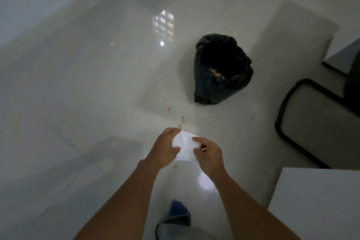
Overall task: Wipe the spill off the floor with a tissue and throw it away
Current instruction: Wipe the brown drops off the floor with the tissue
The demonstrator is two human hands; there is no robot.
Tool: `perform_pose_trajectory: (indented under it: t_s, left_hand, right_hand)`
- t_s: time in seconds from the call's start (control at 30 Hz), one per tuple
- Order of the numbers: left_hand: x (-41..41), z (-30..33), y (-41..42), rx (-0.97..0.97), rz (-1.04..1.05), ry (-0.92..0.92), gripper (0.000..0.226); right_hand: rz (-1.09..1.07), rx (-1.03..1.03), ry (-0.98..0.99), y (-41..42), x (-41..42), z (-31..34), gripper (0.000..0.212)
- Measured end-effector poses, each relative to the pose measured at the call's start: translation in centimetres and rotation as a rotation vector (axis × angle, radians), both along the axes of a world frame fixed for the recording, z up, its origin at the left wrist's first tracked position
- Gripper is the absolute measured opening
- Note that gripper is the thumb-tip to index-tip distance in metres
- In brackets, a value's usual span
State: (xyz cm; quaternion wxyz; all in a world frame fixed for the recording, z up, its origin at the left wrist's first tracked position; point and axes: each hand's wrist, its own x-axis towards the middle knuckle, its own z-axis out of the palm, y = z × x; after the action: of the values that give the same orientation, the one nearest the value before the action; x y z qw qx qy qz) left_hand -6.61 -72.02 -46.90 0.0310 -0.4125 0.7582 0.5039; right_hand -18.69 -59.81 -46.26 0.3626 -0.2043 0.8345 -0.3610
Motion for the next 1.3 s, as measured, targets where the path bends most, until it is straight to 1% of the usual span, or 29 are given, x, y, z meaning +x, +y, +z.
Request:
perform_pose_trajectory:
  t_s: [0.1,0.2,0.27,0.37,0.4,0.43,0.47,0.5,0.53,0.57,0.6,0.63,0.67,0.73,0.8,0.87,0.9,0.97,1.0,1.03,1.07,1.13,1.2,1.23,1.3]
  left_hand:
    - [0.9,-11.3,1.5,-0.017,-0.059,-0.064,0.068]
    - [1.8,-20.0,2.5,-0.021,-0.053,-0.1,0.067]
    - [2.4,-24.4,3.1,-0.021,-0.069,-0.133,0.066]
    - [2.6,-29.5,2.8,-0.055,-0.06,-0.124,0.063]
    - [2.6,-30.4,2.6,-0.077,-0.09,-0.115,0.062]
    - [2.7,-31.1,2.3,-0.102,-0.109,-0.11,0.062]
    - [3.0,-31.6,2.1,-0.148,-0.119,-0.105,0.062]
    - [3.3,-31.8,1.9,-0.209,-0.133,-0.103,0.062]
    - [3.5,-32.0,1.6,-0.286,-0.152,-0.099,0.064]
    - [3.8,-32.0,1.2,-0.346,-0.173,-0.109,0.068]
    - [4.1,-32.0,0.9,-0.394,-0.196,-0.118,0.07]
    - [4.5,-32.0,0.5,-0.435,-0.221,-0.124,0.071]
    - [5.0,-32.1,0.0,-0.472,-0.226,-0.125,0.069]
    - [6.3,-32.6,-1.1,-0.555,-0.151,-0.132,0.063]
    - [8.1,-33.4,-1.9,-0.645,-0.044,-0.18,0.063]
    - [9.8,-34.6,-2.4,-0.697,0.0,-0.259,0.066]
    - [10.4,-35.3,-2.5,-0.724,-0.017,-0.278,0.068]
    - [11.0,-36.4,-2.5,-0.771,-0.044,-0.28,0.069]
    - [10.8,-36.7,-2.7,-0.777,-0.043,-0.277,0.07]
    - [10.7,-36.8,-2.9,-0.774,-0.046,-0.285,0.07]
    - [10.7,-36.9,-2.7,-0.774,-0.05,-0.296,0.071]
    - [10.8,-36.6,-2.5,-0.768,-0.055,-0.299,0.071]
    - [10.7,-36.3,-2.5,-0.771,-0.052,-0.297,0.071]
    - [10.7,-36.2,-2.6,-0.77,-0.048,-0.298,0.07]
    - [10.7,-36.2,-2.6,-0.773,-0.04,-0.286,0.07]
  right_hand:
    - [0.107,-0.001,0.06,1.0,0.4,-11.4,0.03]
    - [0.173,0.035,0.105,1.7,1.2,-20.5,0.027]
    - [0.215,0.048,0.108,2.0,1.7,-25.6,0.026]
    - [0.178,0.041,0.114,1.8,2.6,-30.7,0.023]
    - [0.124,0.026,0.135,1.8,3.4,-31.8,0.02]
    - [0.064,-0.005,0.186,1.7,4.1,-32.3,0.016]
    - [0.022,-0.037,0.188,1.8,4.7,-32.6,0.012]
    - [0.01,-0.047,0.246,2.0,5.2,-32.9,0.014]
    - [0.032,-0.047,0.369,2.1,5.4,-32.9,0.02]
    - [0.12,-0.037,0.504,2.4,5.4,-33.1,0.029]
    - [0.26,-0.016,0.639,2.9,5.5,-33.4,0.036]
    - [0.403,0.011,0.69,3.3,5.8,-33.8,0.041]
    - [0.538,0.039,0.685,3.6,6.3,-33.9,0.046]
    - [0.727,0.119,0.612,4.7,7.5,-34.5,0.058]
    - [0.807,0.133,0.616,6.2,7.7,-35.2,0.07]
    - [0.787,0.146,0.653,6.7,7.2,-35.5,0.077]
    - [0.741,0.184,0.671,6.3,6.6,-35.4,0.08]
    - [0.625,0.263,0.732,4.2,4.6,-35.0,0.087]
    - [0.583,0.292,0.739,2.6,3.6,-34.9,0.091]
    - [0.567,0.309,0.705,1.1,3.0,-34.8,0.093]
    - [0.595,0.31,0.673,-0.1,2.9,-34.6,0.092]
    - [0.685,0.21,0.65,-1.1,4.5,-34.6,0.089]
    - [0.823,0.124,0.593,0.1,6.8,-34.5,0.085]
    - [0.849,0.094,0.593,1.4,7.2,-34.6,0.085]
    - [0.767,0.102,0.623,4.2,6.2,-34.6,0.085]
